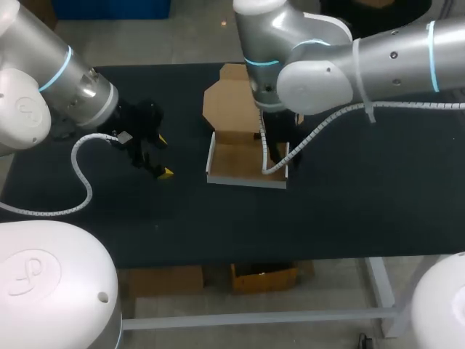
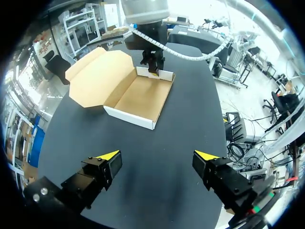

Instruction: Assemble the packaging by folding the flat box into shape, placing the metal phone stand inside, and closing the box properly

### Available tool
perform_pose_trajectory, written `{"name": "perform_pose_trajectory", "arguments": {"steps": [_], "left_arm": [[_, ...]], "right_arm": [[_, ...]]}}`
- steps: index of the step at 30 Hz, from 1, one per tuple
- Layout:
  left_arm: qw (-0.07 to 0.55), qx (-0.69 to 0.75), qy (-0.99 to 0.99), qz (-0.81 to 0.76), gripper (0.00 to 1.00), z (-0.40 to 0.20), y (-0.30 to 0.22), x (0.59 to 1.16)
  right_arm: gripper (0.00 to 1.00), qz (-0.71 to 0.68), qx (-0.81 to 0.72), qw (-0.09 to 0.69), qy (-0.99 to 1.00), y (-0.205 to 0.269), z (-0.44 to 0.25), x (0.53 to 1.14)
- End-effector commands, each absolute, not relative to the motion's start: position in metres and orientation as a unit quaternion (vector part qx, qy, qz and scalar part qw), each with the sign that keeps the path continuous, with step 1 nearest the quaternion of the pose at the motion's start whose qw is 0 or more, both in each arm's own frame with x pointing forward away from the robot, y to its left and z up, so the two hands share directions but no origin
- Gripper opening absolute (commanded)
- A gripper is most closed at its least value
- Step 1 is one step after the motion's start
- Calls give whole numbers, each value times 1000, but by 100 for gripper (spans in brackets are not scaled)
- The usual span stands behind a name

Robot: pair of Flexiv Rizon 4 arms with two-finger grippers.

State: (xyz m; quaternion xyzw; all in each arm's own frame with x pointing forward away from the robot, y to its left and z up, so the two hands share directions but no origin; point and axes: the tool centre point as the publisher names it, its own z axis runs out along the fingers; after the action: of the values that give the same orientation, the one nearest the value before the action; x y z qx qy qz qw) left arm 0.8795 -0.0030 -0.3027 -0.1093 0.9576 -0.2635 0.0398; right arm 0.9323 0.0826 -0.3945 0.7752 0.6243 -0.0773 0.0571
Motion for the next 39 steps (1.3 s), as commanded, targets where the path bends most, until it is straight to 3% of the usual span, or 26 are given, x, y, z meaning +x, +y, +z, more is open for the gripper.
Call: {"name": "perform_pose_trajectory", "arguments": {"steps": [1,39], "left_arm": [[40,-109,958,-262,100,-303,-4,880],[40,-109,958,-262,100,-303,-4,880]], "right_arm": [[37,-30,803,57,592,79,-393,925],[42,-8,771,17,637,90,-393,921]]}}
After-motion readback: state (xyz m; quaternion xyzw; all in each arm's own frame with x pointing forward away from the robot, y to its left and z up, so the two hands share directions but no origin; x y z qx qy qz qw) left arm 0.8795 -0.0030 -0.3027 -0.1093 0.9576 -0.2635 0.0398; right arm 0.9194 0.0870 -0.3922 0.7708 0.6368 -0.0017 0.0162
